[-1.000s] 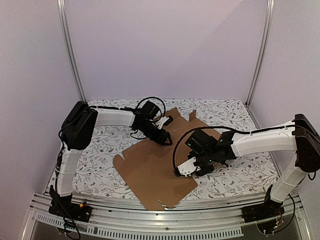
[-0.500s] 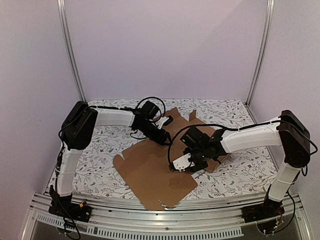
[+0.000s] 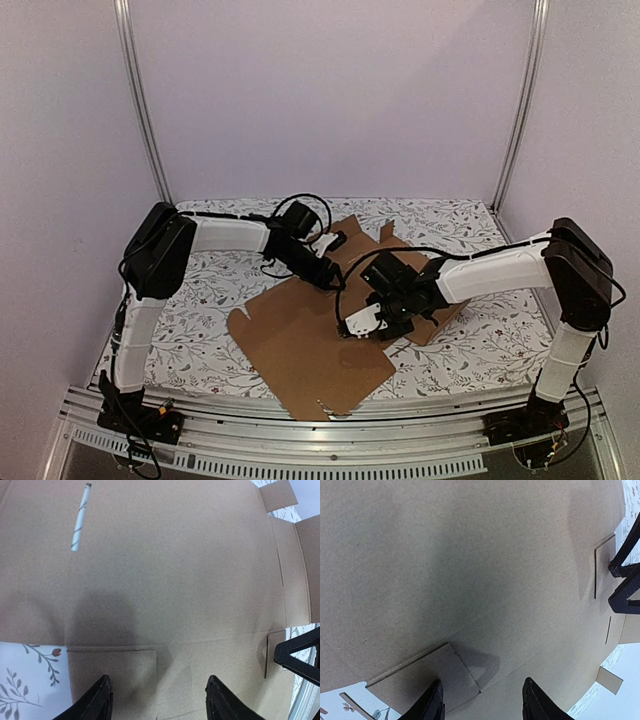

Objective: Fold the paper box

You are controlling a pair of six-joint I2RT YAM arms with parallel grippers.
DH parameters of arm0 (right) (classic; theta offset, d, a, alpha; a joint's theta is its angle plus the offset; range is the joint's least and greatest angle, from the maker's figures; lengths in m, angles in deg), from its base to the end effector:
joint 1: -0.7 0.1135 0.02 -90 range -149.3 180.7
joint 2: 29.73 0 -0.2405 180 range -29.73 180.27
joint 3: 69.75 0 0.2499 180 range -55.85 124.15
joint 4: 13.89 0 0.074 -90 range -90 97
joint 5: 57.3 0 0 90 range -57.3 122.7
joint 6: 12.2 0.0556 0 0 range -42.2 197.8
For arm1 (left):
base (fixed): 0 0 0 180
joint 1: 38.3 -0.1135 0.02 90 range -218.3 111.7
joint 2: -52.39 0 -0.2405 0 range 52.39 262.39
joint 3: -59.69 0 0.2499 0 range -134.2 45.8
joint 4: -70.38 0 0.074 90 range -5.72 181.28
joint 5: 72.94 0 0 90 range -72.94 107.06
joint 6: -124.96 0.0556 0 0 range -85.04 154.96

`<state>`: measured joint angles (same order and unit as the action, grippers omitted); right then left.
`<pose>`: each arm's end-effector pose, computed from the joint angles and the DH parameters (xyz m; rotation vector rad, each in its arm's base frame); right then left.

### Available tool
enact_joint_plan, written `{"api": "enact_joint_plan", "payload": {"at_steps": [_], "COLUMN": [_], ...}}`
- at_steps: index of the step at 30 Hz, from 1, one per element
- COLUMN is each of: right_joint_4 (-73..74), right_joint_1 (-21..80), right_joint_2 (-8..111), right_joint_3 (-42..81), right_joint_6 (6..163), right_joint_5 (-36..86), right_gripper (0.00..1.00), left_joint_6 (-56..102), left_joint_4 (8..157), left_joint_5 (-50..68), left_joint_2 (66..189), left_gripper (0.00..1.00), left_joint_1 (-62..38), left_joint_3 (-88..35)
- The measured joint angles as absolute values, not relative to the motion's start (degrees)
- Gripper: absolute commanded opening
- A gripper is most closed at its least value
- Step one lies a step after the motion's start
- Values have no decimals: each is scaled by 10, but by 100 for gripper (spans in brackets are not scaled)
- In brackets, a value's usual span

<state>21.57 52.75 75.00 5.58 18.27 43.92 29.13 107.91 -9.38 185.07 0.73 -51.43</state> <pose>0.2259 0.2721 0.1071 -2.2004 1.5675 -0.3040 0.3565 -0.3209 0.0923 0.9349 2.5253 -0.8670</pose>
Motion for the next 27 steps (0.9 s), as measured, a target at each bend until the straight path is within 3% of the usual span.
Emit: {"api": "enact_joint_plan", "payload": {"at_steps": [8, 16, 21, 27], "right_joint_4": [261, 363, 379, 400], "right_joint_1": [495, 304, 197, 121], "right_joint_2": [730, 572, 556, 570], "right_joint_3": [73, 214, 234, 193], "right_joint_6": [223, 358, 452, 519], "right_joint_5": [400, 250, 178, 137], "right_gripper": [59, 63, 64, 63], "left_joint_6": [287, 278, 283, 303], "left_joint_4": [1092, 1109, 1104, 1136], "left_joint_5": [-94, -20, 50, 89], "left_joint_2": [1828, 1692, 1703, 1851], "left_gripper": [69, 76, 77, 78], "left_joint_1": [9, 12, 0, -38], "left_joint_3": [-503, -488, -582, -771]}}
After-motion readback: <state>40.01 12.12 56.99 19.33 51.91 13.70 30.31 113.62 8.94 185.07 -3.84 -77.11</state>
